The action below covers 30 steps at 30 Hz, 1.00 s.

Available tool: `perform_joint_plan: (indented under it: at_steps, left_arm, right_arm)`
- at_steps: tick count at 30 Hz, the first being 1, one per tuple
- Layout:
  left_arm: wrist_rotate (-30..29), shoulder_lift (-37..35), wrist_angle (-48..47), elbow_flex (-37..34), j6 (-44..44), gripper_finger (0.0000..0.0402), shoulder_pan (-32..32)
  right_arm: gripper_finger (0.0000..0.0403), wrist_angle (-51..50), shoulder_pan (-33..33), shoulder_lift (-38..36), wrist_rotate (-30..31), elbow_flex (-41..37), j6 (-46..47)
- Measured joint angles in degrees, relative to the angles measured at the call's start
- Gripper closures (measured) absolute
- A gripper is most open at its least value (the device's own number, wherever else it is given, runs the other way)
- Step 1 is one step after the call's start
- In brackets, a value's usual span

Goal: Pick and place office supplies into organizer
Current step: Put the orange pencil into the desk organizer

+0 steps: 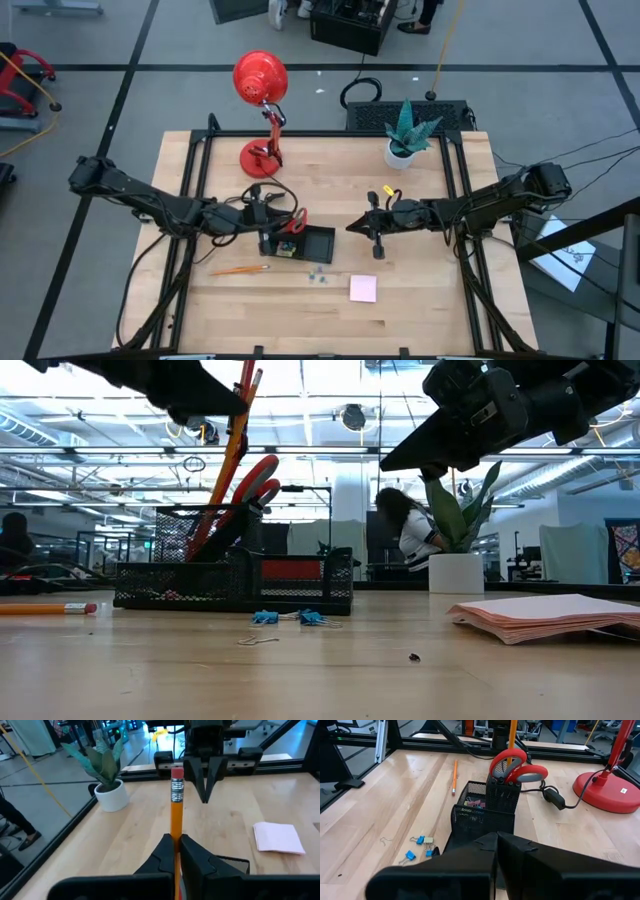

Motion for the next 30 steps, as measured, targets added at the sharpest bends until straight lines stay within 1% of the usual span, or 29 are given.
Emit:
perform_joint_plan:
  at_steps: [5, 8, 15, 18, 24, 30]
  left_arm:
    - [-0.5, 0.0, 0.5, -3.0, -2.0, 0.0375, 0.2]
    - [-0.7, 0.0, 3.4, -5.1, -2.8, 0.0372, 0.5]
    - [-0.6, 0.0, 10.4, -10.1, -4.5, 0.0389, 0.6]
    - [-0.6, 0.1, 10.5, -11.8, -6.0, 0.0389, 0.6]
    - [-0.6, 0.1, 10.6, -13.8, -8.1, 0.0376, 0.6]
    - [-0.7, 0.1, 10.6, -14.9, -8.5, 0.0388, 0.6]
  right_arm:
    - [0.0399, 0.6, 0.0, 0.0, 0.0, 0.0, 0.4]
    - [0.0399, 0.6, 0.0, 0.0, 0.0, 0.0, 0.5]
    - [0.0399, 0.8, 0.0, 0.0, 0.0, 0.0, 0.5]
    - [0.0399, 0.9, 0.0, 0.0, 0.0, 0.0, 0.5]
    - [0.0399, 0.9, 0.0, 0.0, 0.0, 0.0, 0.5]
    - [0.0399, 1.6, 0.0, 0.0, 0.0, 0.0, 0.4]
